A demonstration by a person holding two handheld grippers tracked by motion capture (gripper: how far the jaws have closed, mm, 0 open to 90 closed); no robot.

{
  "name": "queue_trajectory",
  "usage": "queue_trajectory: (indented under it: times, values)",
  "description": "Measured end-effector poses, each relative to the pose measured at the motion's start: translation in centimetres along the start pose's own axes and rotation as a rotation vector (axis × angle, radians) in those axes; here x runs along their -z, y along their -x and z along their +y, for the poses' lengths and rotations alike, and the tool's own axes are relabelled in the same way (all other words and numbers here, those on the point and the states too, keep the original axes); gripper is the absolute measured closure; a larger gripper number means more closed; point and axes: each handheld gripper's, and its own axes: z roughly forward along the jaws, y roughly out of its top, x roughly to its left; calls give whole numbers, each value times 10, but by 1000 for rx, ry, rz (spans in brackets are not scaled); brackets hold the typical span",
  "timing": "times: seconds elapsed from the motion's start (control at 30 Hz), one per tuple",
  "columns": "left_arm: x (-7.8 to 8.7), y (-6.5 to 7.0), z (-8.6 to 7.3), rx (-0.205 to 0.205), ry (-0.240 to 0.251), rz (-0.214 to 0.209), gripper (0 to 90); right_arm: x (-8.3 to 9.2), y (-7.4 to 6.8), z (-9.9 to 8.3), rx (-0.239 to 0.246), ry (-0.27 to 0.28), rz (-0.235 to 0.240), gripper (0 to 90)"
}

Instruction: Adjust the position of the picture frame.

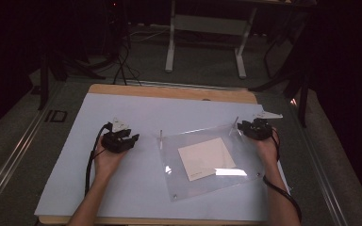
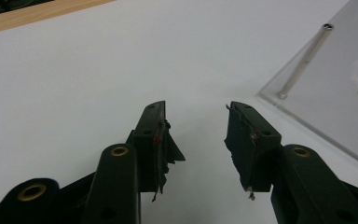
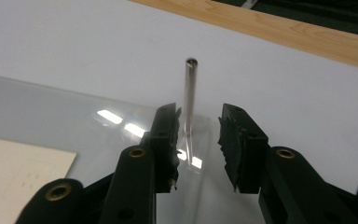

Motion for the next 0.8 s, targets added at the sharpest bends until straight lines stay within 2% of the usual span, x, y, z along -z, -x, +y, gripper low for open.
queue_trajectory:
  times: [0.23,0.33,0.47,0.67,0.8]
  values:
    - [-4,10,3,2,21,-45,584,-12,-2,7,16,8,13,690]
    - [-6,15,4,-8,22,-61,584,-16,-2,11,18,0,5,713]
    - [-10,22,6,-21,19,-78,586,-19,1,13,0,9,5,741]
    - [-15,30,9,-18,34,-106,584,-25,2,14,-8,0,9,749]
    - [-21,35,12,-11,29,-115,584,-29,2,14,-13,-10,22,802]
